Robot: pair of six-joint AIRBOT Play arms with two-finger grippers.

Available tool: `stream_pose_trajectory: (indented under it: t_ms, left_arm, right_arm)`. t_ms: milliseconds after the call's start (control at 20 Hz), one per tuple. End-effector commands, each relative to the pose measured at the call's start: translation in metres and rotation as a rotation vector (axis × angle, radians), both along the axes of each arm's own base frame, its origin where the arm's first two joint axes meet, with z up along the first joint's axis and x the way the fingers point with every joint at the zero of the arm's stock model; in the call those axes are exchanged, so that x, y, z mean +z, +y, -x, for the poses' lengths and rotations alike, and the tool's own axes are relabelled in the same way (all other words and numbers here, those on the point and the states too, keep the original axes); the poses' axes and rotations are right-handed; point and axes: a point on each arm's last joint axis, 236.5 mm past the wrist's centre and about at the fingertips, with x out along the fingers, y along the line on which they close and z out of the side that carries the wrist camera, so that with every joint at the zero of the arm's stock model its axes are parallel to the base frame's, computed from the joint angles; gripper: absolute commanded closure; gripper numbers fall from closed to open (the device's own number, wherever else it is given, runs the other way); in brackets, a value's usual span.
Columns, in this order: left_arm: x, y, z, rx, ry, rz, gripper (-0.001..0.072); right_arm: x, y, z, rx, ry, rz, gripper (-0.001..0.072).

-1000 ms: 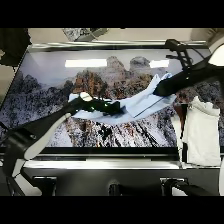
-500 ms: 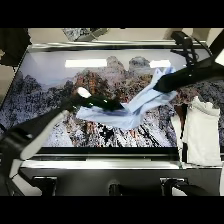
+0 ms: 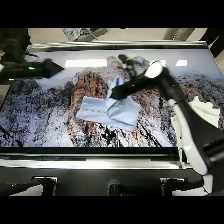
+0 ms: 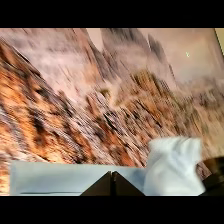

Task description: Fold the shirts.

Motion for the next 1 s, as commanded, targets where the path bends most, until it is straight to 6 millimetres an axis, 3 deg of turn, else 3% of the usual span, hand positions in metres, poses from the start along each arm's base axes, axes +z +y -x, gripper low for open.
stream_pose_trajectory:
  t_ms: [0, 50, 100, 200, 300, 400, 550, 650, 700, 750, 800, 950]
  left_arm:
    - [0.039, 0.037, 0.02, 0.061, -0.079, -0.038, 0.0667]
    - [0.04, 0.035, 0.023, 0.053, -0.078, -0.039, 0.0667]
    - [0.039, 0.031, 0.024, 0.038, -0.077, -0.044, 0.0667]
    - [0.03, 0.022, 0.027, 0.009, -0.066, -0.052, 0.0666]
    - [0.015, 0.021, 0.028, 0.007, -0.03, -0.049, 0.0666]
    - [-0.005, 0.028, 0.03, 0.018, 0.01, -0.072, 0.0666]
    - [-0.02, 0.041, 0.03, 0.032, 0.031, -0.119, 0.0666]
    - [-0.021, 0.053, 0.028, 0.053, 0.027, -0.133, 0.0666]
    - [-0.021, 0.06, 0.027, 0.065, 0.026, -0.135, 0.0666]
    - [-0.021, 0.065, 0.026, 0.077, 0.027, -0.135, 0.0666]
    - [-0.021, 0.069, 0.026, 0.086, 0.027, -0.136, 0.0666]
    - [-0.021, 0.07, 0.026, 0.073, 0.014, -0.151, 0.0666]
  right_arm:
    - [-0.046, 0.062, 0.008, 0.018, 0.106, -0.09, 0.0655]
    - [-0.056, 0.074, 0.01, 0.014, 0.138, -0.113, 0.065]
    - [-0.062, 0.086, 0.01, -0.001, 0.171, -0.154, 0.0522]
    - [-0.055, 0.108, 0.007, 0.008, 0.164, -0.269, 0.0003]
    - [-0.046, 0.1, 0.0, 0.005, 0.133, -0.28, 0.001]
    - [-0.044, 0.055, -0.018, -0.014, 0.068, -0.171, 0.0013]
    - [-0.043, -0.059, -0.036, -0.091, 0.023, 0.103, 0.0024]
    - [-0.055, -0.155, -0.018, -0.135, 0.128, 0.331, 0.0033]
    - [-0.068, -0.198, 0.002, -0.141, 0.223, 0.427, 0.0045]
    - [-0.082, -0.221, 0.025, -0.151, 0.329, 0.459, 0.0049]
    - [-0.095, -0.223, 0.04, -0.176, 0.403, 0.426, 0.0056]
    - [-0.132, -0.168, 0.049, -0.261, 0.471, 0.187, 0.0086]
